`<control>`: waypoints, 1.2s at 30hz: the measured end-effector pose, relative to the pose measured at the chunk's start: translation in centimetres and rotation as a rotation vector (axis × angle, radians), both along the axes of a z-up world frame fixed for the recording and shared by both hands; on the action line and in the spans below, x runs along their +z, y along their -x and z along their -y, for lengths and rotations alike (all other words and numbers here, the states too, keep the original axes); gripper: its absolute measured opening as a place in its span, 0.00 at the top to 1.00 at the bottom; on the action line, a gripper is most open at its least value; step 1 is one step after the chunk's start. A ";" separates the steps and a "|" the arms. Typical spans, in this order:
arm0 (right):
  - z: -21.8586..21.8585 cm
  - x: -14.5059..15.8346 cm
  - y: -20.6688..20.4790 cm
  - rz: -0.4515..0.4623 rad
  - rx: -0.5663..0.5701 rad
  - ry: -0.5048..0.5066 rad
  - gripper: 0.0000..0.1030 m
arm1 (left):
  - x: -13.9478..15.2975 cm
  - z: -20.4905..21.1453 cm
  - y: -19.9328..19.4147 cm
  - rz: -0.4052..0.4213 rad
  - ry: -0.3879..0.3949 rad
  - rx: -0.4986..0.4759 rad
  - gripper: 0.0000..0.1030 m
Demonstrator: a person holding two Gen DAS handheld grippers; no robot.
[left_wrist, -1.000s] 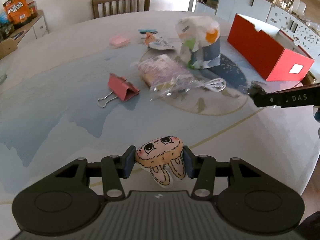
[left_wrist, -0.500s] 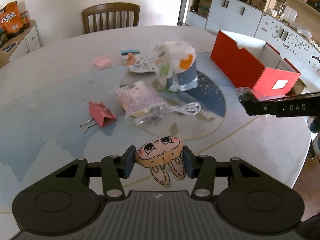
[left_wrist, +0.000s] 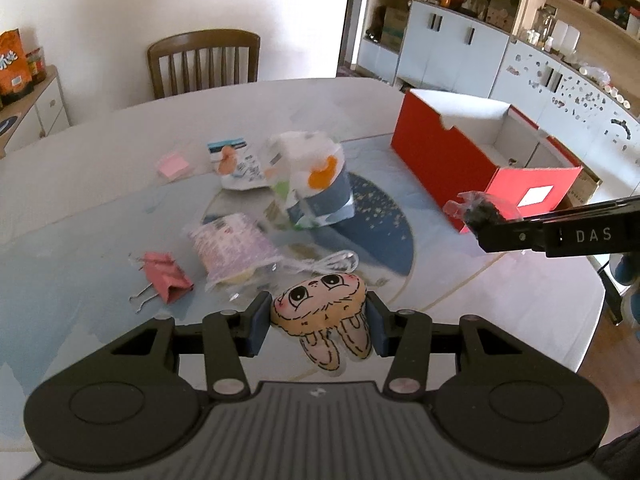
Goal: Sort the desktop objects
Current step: 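Carry the cartoon plush and black bag with both tools over the red box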
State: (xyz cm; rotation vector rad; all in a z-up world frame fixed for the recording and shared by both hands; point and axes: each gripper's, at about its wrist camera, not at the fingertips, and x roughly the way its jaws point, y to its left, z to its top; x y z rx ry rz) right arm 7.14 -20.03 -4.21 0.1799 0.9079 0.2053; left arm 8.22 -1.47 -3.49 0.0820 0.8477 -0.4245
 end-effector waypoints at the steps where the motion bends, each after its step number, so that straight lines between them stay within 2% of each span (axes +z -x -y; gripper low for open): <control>1: 0.3 0.2 0.0 0.003 0.000 -0.001 0.69 | 0.1 0.3 -0.1 0.004 0.002 -0.001 0.53; 15: 4.3 2.4 -1.4 0.062 0.018 -0.017 0.69 | 1.7 5.6 -1.6 0.048 0.028 -0.007 0.53; 36: 13.8 2.6 -4.5 0.087 -0.028 -0.021 0.69 | 3.1 16.8 -5.1 0.095 0.022 -0.090 0.53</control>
